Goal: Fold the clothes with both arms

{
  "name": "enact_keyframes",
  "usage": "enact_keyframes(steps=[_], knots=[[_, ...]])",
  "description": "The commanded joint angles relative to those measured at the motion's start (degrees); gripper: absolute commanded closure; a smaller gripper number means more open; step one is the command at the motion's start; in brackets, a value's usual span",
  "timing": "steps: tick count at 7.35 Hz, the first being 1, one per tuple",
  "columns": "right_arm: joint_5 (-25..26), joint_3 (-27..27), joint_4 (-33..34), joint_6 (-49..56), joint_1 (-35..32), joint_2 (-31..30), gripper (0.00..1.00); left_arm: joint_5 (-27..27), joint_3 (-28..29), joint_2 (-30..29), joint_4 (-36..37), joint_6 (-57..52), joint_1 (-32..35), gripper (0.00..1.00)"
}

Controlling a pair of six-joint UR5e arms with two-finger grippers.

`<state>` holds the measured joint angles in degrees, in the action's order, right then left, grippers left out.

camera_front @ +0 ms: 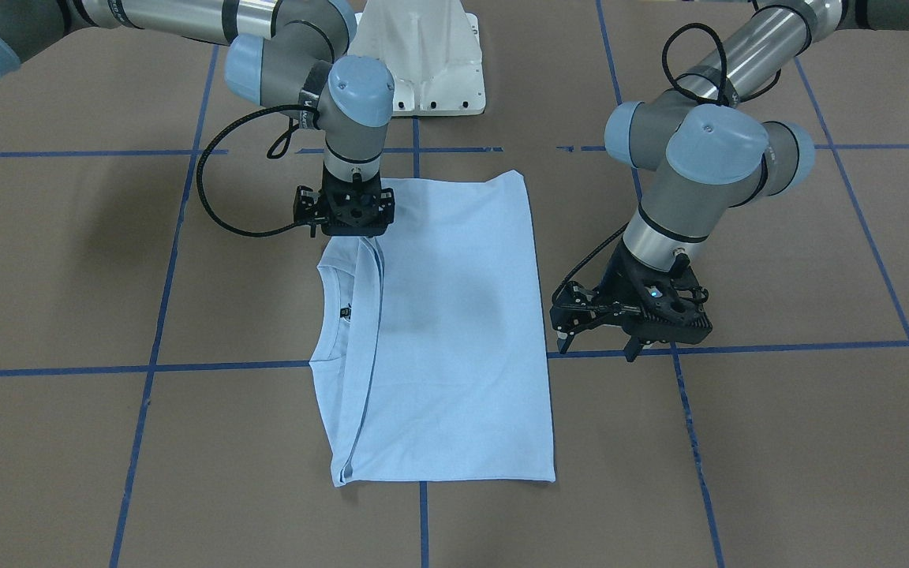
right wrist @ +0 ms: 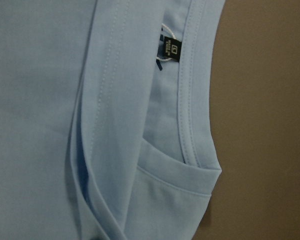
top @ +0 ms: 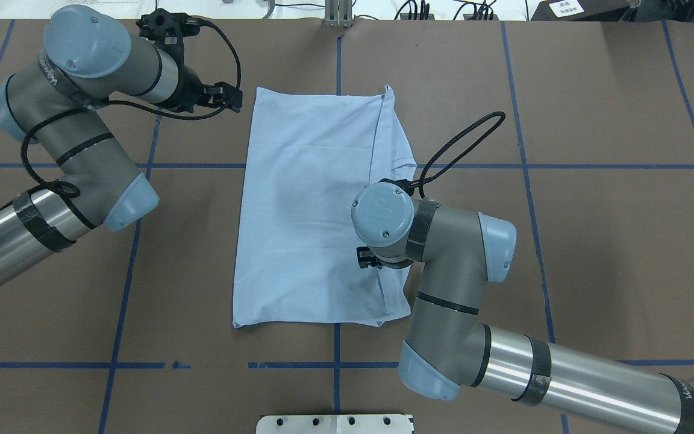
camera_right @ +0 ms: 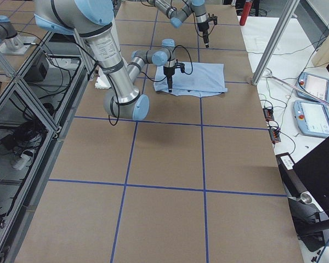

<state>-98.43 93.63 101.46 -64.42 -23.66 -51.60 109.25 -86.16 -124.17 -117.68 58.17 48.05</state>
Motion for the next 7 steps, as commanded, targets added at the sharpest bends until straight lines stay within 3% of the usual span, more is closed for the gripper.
enact_keyframes(steps=[1,7], knots=[[0.00,0.06,-0.03,0.00,-0.07,-0.43,0.00,0.00,0.12,0.07,-0.35,0.01,-0.41,0.00],[-0.09,-0.47,-0.56,-0.44,0.28,1.07,0.00,0.00,0.21,-0.02,-0.80,0.36,-0.41,0.00]])
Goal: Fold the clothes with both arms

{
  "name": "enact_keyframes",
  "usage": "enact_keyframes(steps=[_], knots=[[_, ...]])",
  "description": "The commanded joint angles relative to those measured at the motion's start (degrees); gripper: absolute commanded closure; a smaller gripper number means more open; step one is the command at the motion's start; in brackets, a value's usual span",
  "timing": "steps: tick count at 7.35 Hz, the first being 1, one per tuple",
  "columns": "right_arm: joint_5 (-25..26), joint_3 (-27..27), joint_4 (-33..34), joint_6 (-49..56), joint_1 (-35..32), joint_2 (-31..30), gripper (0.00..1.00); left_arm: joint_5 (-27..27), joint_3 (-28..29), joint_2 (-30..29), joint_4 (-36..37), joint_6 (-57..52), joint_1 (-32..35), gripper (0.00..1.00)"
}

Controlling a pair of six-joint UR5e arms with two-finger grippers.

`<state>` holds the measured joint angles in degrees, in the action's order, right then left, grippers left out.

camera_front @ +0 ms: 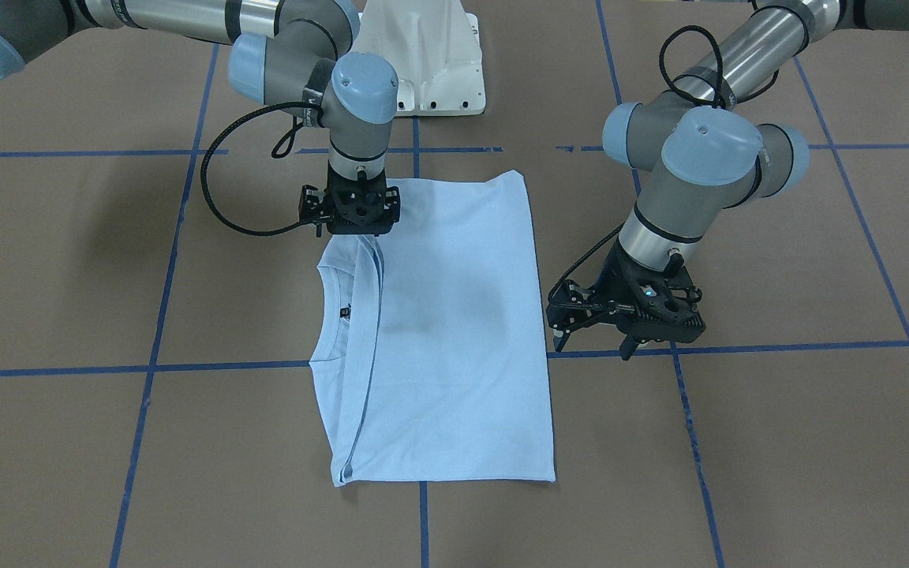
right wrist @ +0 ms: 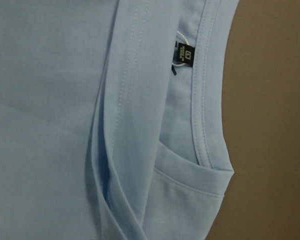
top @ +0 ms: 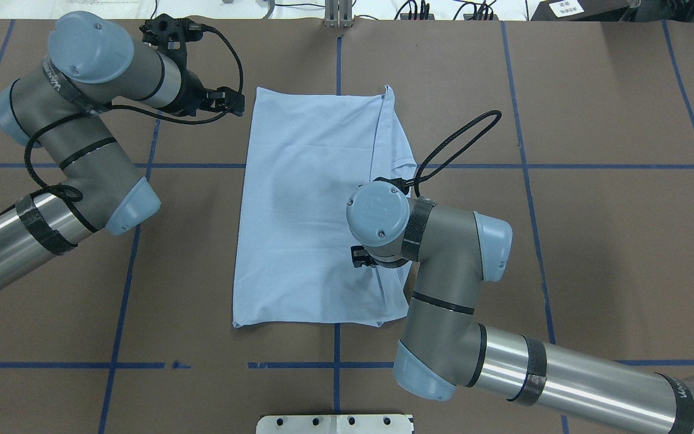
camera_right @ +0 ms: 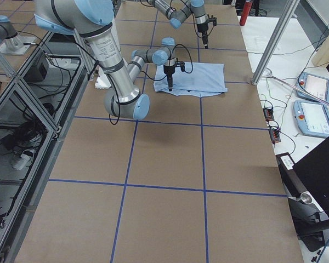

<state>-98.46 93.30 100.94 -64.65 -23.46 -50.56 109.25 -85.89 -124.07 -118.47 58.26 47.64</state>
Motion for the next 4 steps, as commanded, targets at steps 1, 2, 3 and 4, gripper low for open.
enact_keyframes(steps=[1,2,3,4], knots=[[-0.15,-0.31,-0.05,-0.21,0.26,-0.15,0.00,0.00,-0.07,-0.12,0.00,0.19,0.00,0.00],[-0.07,-0.40,0.04,-0.30,0.69,-0.24,0.00,0.00,-0.07,-0.03,0.00,0.19,0.00,0.00],[-0.07,-0.48,-0.04,-0.30,0.87,-0.50,0.00,0.00,-0.07,-0.03,0.00,0.19,0.00,0.00],[-0.15,-0.40,-0.13,-0.30,0.79,-0.59,0.00,0.00,-0.07,-0.03,0.00,0.19,0.00,0.00]])
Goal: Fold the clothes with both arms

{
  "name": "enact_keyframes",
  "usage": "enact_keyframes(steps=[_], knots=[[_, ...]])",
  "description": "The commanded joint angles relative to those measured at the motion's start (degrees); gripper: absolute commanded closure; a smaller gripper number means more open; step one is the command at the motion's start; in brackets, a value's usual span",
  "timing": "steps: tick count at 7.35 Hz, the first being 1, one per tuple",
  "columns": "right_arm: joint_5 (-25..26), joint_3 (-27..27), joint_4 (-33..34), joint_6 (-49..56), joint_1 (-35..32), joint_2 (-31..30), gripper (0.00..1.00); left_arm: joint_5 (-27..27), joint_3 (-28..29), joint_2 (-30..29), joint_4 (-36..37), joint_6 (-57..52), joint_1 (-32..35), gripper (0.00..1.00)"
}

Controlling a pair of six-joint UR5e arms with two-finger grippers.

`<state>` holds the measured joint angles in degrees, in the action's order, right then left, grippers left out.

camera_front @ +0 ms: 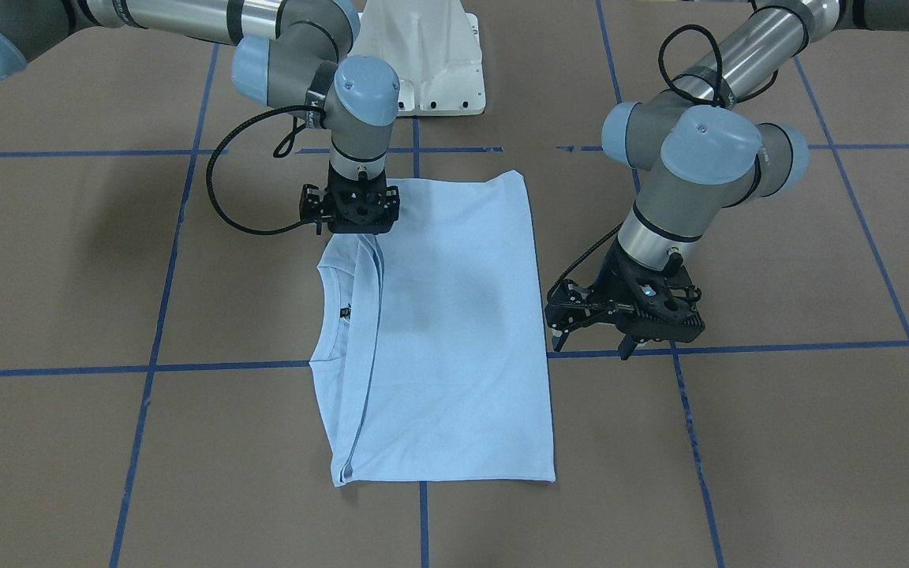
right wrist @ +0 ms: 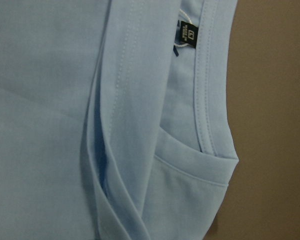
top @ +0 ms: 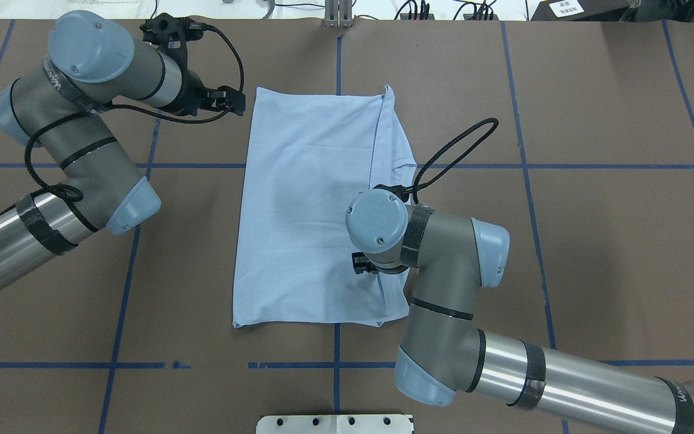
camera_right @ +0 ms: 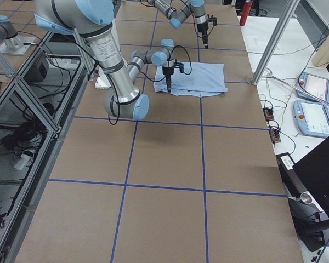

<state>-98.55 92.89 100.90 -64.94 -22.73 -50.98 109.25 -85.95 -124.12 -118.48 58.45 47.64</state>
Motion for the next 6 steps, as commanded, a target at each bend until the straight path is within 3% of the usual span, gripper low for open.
enact_keyframes(steps=[1,6], knots=[[-0.07,-0.08,0.00,0.07,0.05,-0.35,0.00,0.00,0.00,0.01,0.00,0.00,0.00,0.00],[-1.82,0.18,0.09,0.51,-1.44,-1.31,0.00,0.00,0.09,-0.07,-0.26,0.00,-0.09,0.00]])
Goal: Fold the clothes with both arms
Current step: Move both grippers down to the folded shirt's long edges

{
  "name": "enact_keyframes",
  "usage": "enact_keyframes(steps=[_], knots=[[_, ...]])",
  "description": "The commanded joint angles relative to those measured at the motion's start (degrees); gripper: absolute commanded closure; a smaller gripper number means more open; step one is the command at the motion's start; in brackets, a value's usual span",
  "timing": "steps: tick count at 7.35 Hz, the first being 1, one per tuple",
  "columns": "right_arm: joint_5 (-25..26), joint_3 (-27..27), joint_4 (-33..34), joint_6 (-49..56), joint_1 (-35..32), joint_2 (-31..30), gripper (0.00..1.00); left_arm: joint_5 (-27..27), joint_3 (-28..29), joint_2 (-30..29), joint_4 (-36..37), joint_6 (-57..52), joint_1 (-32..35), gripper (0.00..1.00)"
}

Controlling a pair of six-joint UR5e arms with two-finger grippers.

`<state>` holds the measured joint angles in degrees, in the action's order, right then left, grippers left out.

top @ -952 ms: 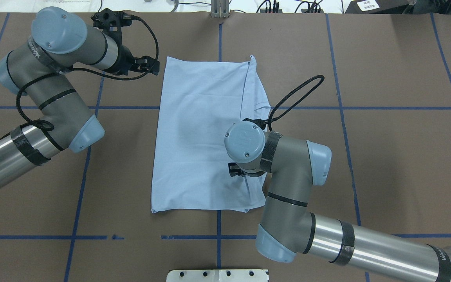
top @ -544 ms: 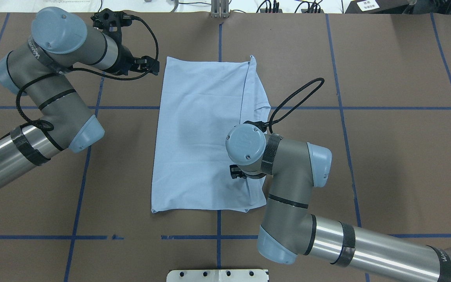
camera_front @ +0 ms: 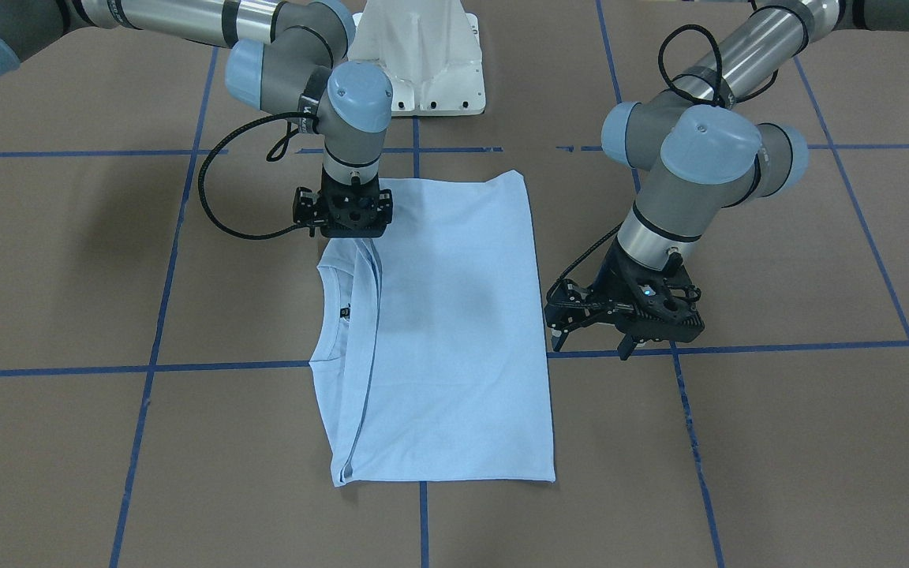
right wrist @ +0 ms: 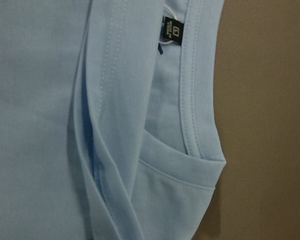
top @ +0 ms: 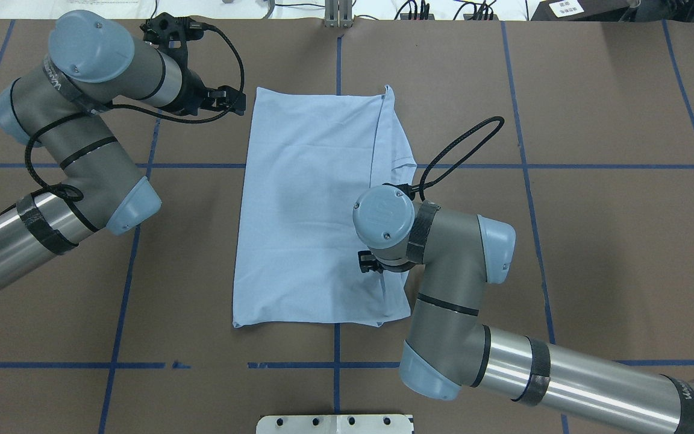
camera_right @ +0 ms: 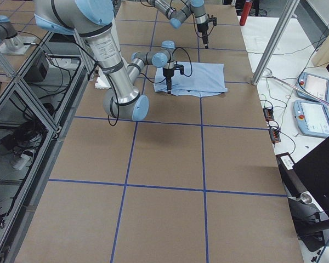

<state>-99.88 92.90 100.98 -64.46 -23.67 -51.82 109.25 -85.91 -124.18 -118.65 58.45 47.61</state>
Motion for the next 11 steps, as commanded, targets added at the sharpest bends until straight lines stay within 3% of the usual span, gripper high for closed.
enact_keyframes(steps=[1,7,11], knots=[[-0.57,0.35,0.00,0.03,-0.85,-1.00,0.00,0.00,0.04,-0.01,-0.09,0.09,-0.24,0.00],[-0.84,2.36,-0.17,0.12,-2.69,-4.69,0.00,0.00,0.04,-0.10,-0.18,0.53,-0.94,0.00],[-3.91,10.16,-0.17,-0.40,-6.03,-4.08,0.00,0.17,-0.75,-0.18,-0.09,2.44,-1.81,0.00]])
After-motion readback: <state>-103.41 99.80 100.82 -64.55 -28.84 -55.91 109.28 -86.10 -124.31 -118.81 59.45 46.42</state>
